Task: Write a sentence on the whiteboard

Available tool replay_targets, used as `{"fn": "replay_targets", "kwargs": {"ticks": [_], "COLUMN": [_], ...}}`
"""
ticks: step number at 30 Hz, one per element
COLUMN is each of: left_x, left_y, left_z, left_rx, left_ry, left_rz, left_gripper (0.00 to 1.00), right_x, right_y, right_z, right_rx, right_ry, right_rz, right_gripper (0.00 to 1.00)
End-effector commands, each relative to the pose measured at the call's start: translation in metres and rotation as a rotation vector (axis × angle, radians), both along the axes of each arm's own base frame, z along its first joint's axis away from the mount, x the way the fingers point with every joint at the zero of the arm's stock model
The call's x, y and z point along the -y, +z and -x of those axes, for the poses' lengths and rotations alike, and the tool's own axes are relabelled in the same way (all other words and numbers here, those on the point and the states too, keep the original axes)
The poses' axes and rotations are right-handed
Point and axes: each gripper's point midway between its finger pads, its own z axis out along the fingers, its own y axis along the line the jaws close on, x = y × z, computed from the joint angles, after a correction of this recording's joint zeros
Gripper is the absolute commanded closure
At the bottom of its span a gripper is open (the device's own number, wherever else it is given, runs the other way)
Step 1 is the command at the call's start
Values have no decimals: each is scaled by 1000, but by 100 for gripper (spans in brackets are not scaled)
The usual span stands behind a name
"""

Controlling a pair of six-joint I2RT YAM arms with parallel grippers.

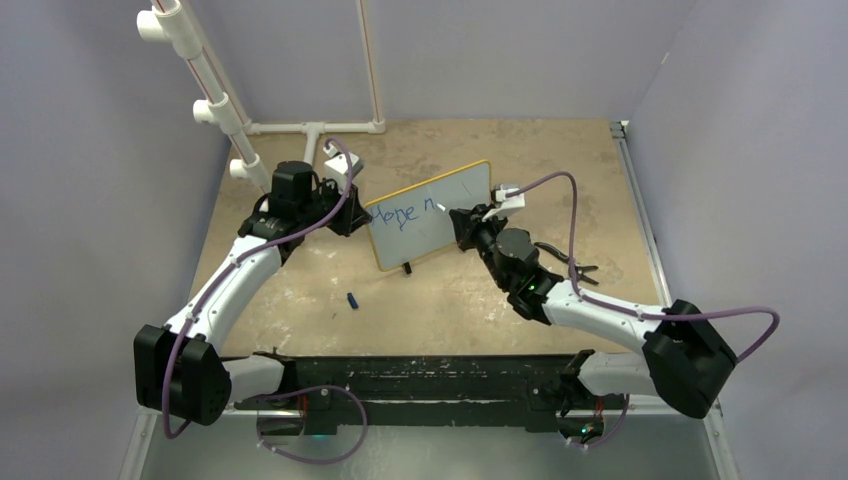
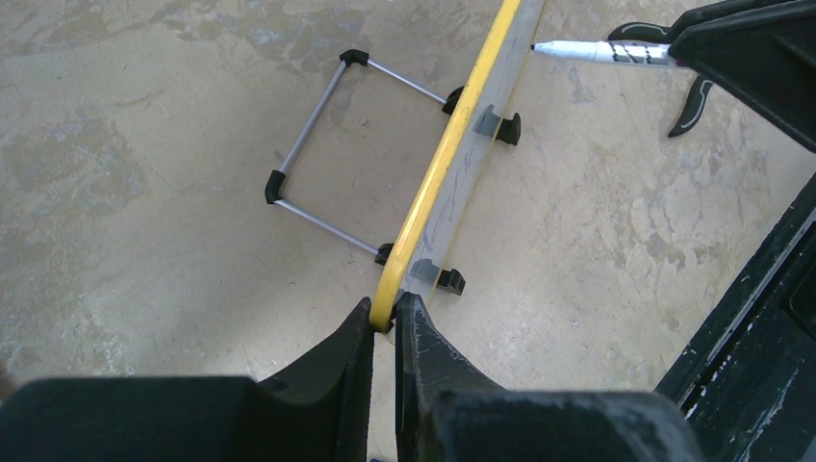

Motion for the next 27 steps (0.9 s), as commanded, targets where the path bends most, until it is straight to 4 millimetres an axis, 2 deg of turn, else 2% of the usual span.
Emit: {"fn": "replay_targets", "kwargs": {"ticks": [1, 9, 17, 27], "left_x": [-5, -5, -5, -5], "left_y": [6, 6, 5, 6], "left_z": [-5, -5, -5, -5], "left_rx": [55, 53, 53, 55], "left_ry": [9, 9, 9, 9], "left_rz": [-24, -24, -24, -24], "left_gripper": [100, 100, 100, 100], "right_x": [-7, -8, -7, 8], "right_y": [24, 26, 16, 11], "right_z": [-10, -13, -18, -19], "right_rx": [60, 71, 49, 22], "right_ry": [-4, -14, -35, -107], "right_rz": [-27, -35, -9, -15], "right_gripper": [100, 100, 100, 100]}}
